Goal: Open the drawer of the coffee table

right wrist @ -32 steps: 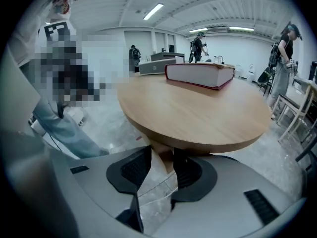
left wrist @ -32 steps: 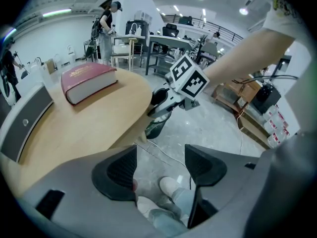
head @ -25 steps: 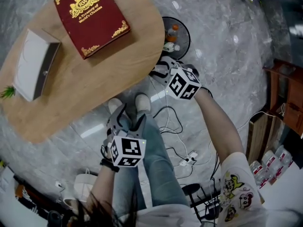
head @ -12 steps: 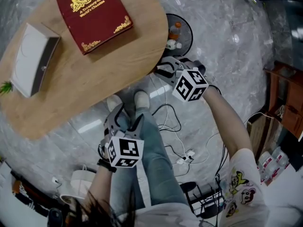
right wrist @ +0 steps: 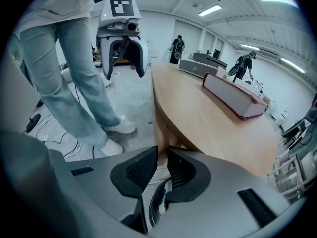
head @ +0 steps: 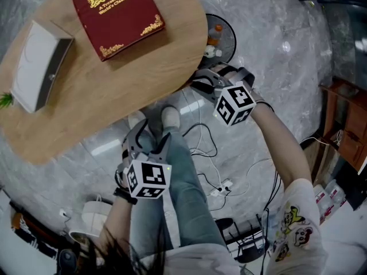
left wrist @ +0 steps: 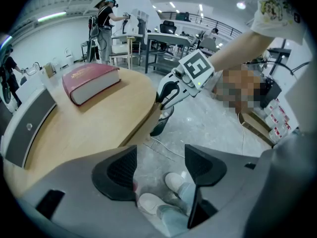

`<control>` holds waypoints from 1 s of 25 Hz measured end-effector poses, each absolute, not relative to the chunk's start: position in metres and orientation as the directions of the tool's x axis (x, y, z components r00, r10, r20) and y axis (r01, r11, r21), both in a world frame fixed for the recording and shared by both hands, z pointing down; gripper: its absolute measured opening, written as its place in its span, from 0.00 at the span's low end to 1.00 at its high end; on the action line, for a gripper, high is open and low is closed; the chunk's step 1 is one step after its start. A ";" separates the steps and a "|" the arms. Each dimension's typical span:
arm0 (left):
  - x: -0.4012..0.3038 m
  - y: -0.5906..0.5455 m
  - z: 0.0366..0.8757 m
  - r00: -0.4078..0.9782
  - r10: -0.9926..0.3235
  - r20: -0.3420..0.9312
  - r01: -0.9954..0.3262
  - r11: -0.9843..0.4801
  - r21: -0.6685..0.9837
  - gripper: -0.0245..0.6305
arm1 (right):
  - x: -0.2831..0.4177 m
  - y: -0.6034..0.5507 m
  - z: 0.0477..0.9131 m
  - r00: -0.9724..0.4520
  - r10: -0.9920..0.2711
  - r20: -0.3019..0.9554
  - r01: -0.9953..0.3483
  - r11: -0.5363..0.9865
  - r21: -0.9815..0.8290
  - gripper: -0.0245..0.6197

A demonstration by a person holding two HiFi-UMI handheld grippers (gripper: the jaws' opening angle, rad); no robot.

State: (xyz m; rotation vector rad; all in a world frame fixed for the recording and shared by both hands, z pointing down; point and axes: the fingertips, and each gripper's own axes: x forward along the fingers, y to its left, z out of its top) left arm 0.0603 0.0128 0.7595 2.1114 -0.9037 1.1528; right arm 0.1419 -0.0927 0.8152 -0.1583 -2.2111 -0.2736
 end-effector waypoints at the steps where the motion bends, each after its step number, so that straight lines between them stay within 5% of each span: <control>1: 0.059 0.012 0.760 0.399 -0.289 0.870 -0.776 -0.611 0.153 0.49 | 0.141 -0.093 0.815 -0.607 0.019 0.795 0.218 0.965 0.143 0.12; 13: 0.055 0.009 0.765 0.384 -0.307 0.871 -0.775 -0.620 0.124 0.49 | 0.157 -0.053 0.812 -0.562 0.136 0.816 0.337 0.938 0.076 0.12; 25: 0.022 0.018 0.820 0.102 -0.225 0.969 -0.551 -0.824 -0.133 0.43 | 0.162 -0.047 0.813 -0.541 0.126 0.832 0.317 0.946 0.062 0.12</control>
